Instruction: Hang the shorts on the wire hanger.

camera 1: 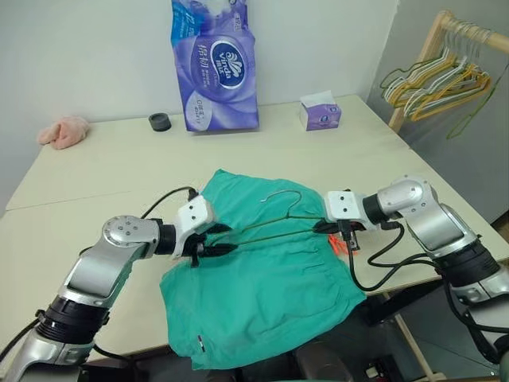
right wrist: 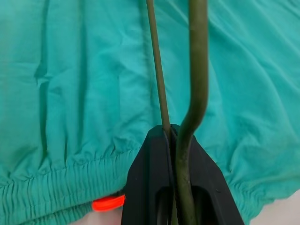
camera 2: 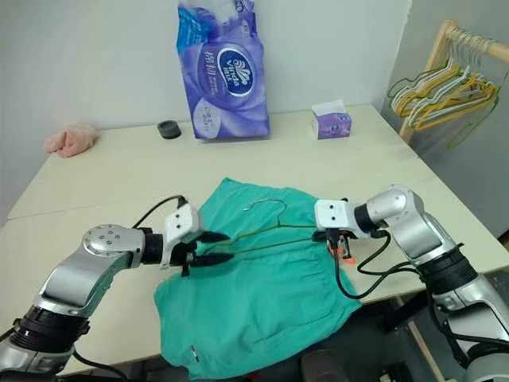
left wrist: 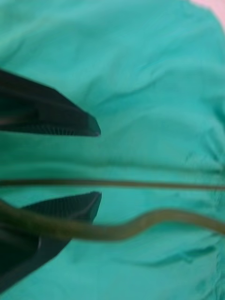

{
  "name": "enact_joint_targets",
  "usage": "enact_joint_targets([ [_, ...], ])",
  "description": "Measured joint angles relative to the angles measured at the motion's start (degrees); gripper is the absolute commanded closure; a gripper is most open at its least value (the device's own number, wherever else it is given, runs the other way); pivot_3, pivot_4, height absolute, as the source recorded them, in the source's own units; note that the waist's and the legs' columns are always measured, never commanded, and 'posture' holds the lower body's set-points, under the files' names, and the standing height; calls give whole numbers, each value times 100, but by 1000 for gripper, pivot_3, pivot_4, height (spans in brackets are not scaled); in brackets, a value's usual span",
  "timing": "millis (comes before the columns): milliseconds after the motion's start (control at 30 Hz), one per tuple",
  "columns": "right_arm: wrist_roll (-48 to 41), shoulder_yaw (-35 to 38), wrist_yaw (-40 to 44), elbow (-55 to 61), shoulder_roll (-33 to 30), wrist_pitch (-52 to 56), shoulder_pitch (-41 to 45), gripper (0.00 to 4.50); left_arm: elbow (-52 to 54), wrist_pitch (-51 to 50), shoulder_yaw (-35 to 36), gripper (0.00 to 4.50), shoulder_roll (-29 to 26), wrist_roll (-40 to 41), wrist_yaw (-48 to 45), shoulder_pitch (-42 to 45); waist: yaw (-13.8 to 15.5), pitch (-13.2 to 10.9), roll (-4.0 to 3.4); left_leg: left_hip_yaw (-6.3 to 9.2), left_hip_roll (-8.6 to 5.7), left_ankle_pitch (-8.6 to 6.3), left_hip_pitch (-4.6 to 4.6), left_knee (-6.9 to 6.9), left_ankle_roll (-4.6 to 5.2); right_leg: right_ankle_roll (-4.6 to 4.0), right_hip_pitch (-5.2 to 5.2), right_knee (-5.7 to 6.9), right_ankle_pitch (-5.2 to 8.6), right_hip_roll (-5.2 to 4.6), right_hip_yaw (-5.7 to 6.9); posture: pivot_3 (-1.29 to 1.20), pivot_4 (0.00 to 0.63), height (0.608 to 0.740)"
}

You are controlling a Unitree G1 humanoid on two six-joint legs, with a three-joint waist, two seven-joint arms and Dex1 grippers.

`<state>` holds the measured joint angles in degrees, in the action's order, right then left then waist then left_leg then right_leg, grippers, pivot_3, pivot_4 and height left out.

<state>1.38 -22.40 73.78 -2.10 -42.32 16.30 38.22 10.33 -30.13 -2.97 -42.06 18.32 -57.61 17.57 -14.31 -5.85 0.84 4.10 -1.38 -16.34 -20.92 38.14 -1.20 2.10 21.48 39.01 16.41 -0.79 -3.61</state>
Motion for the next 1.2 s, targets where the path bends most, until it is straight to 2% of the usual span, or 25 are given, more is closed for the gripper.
enact_joint_targets([
  [100, -149, 344, -101, 77, -183, 321, -341, 4500, -19, -71, 516, 1991, 253, 259, 407, -153, -4, 3, 2, 0, -1, 0, 0, -1, 0, 0, -1, -1, 0, -2, 0, -283, 33, 740],
  [233, -506, 822, -174, 228, -485, 1065, -951, 4500, -197, -77, 1020, 1991, 245, 394, 653, -352, -13, 4, 3, -1, -1, 0, 0, -2, 0, 0, -1, 1, 0, -2, 0, -294, 34, 740],
  [333, -895, 1239, -284, 536, -557, 1751, -1301, 4500, -205, -88, 1142, 1991, 247, 606, 616, -350, -16, 6, 1, -1, -2, 0, 2, 5, 0, 1, -7, 3, 0, -1, 1, -312, 38, 740],
  [433, -1297, 1741, -427, 923, -668, 2420, -1693, 4500, -200, -72, 1124, 1991, 202, 734, 418, -382, -19, 7, 1, -2, -4, 0, 3, 7, 0, 2, -9, 3, 0, -1, 0, -339, 44, 740],
  [567, -1856, 2720, -856, 1307, -710, 3416, -2657, 4500, -94, -14, 886, 1991, 82, 866, -112, -516, -9, 11, 2, -3, -6, 0, -3, 3, 0, 2, -9, -2, 1, 0, -2, -362, 51, 740],
  [800, -2578, 4175, -1447, 1804, -615, 4566, -4203, 4500, 10, 72, 490, 1991, 48, 890, -685, -372, -85, 10, 3, -16, 3, 0, 6, 4, 1, 31, -11, -2, 18, 19, -21, -398, 64, 740],
  [967, -3051, 4597, -1568, 2295, -606, 5067, -4822, 4500, -184, 235, 381, 1991, 46, 815, -811, -73, -247, 11, 2, -26, 15, -1, 11, -3, 1, 32, -11, -6, 21, 49, -35, -412, 70, 740],
  [1200, -3487, 4436, -1649, 2611, -742, 5357, -5014, 4500, -397, 387, 213, 1991, 82, 677, -810, 68, -452, 9, 5, -45, 15, -7, 9, -7, 10, 35, -8, -14, 22, 55, -50, -417, 73, 740],
])
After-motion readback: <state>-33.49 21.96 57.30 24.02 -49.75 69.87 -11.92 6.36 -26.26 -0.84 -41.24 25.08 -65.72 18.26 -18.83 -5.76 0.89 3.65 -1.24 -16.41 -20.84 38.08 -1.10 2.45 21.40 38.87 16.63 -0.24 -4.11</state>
